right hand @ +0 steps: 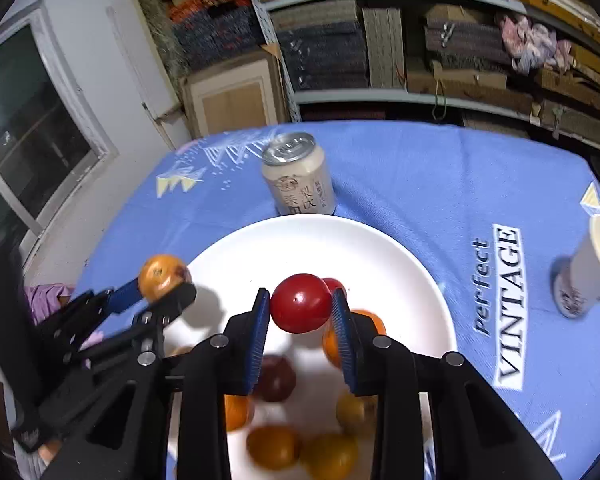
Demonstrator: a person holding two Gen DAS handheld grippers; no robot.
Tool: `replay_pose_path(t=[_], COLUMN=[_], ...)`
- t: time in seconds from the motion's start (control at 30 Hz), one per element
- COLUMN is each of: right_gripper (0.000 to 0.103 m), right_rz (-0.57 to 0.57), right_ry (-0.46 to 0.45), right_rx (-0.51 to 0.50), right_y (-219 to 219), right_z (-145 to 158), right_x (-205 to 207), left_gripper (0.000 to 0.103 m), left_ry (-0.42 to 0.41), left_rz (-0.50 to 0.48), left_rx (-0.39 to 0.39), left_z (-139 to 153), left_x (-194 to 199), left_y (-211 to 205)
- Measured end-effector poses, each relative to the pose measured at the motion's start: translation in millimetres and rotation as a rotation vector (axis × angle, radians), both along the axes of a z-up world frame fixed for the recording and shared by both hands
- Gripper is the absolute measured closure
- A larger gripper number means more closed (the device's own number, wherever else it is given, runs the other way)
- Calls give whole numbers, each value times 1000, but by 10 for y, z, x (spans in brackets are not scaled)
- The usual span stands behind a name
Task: Organize fruits
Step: 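Carry both fruits over the white plate, lower them and open both tools, then grasp a small tan fruit with the left tool while the right tool grasps a yellow-orange fruit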
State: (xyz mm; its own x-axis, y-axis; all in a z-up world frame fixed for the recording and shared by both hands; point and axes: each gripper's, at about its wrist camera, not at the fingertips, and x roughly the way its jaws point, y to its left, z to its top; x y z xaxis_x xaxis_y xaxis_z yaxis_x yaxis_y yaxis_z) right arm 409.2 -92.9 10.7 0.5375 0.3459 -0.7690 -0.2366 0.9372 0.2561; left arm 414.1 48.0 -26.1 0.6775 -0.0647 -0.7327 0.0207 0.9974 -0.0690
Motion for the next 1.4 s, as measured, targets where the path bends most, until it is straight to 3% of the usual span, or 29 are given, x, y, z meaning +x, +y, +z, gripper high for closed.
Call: replay_pose_path(t=[0.17,0.4,0.47,0.57,0.7,0.8,0.93,1.13,1.27,1.4], right_gripper=[71,70,65,65,65,60,42,37,30,29], right_rz=[-11,6,11,2,-4,-4,-24,-67,-126,-175], right_ry=[53,58,59,49,34,2,-98,-135,-121,-112], right_rx=[-52,-101,-119,-134,-79,-58,-44,38,113,164], right_y=[154,317,360,372,290,182,-88,-608,-881,-1007], right_z=[-217,-288,-309,-324,-260,-162,-23,-95,-169,-208], right_x=[342,443,452,453,348,135,-522,-1449,-1725,-1709], left_gripper=[59,58,58,48,47,47,43,41,41,41], left_ry=[29,59,58,28,-5,-22,-38,-38,-22,-17], left_rz=[-18,-14,-15,-13,-4,19,33,14,-13,-57], left_rx=[11,9,14,27,13,-11,-31,-43,-3,21], left_z=[-173,-305,-309,-259,-119,4,87,2,-177,-290], left_x=[141,209,207,171,56,-122,-526,-1284,-1624,-1723], left_y=[-13,21,16,9,49,118,182,120,-27,-127])
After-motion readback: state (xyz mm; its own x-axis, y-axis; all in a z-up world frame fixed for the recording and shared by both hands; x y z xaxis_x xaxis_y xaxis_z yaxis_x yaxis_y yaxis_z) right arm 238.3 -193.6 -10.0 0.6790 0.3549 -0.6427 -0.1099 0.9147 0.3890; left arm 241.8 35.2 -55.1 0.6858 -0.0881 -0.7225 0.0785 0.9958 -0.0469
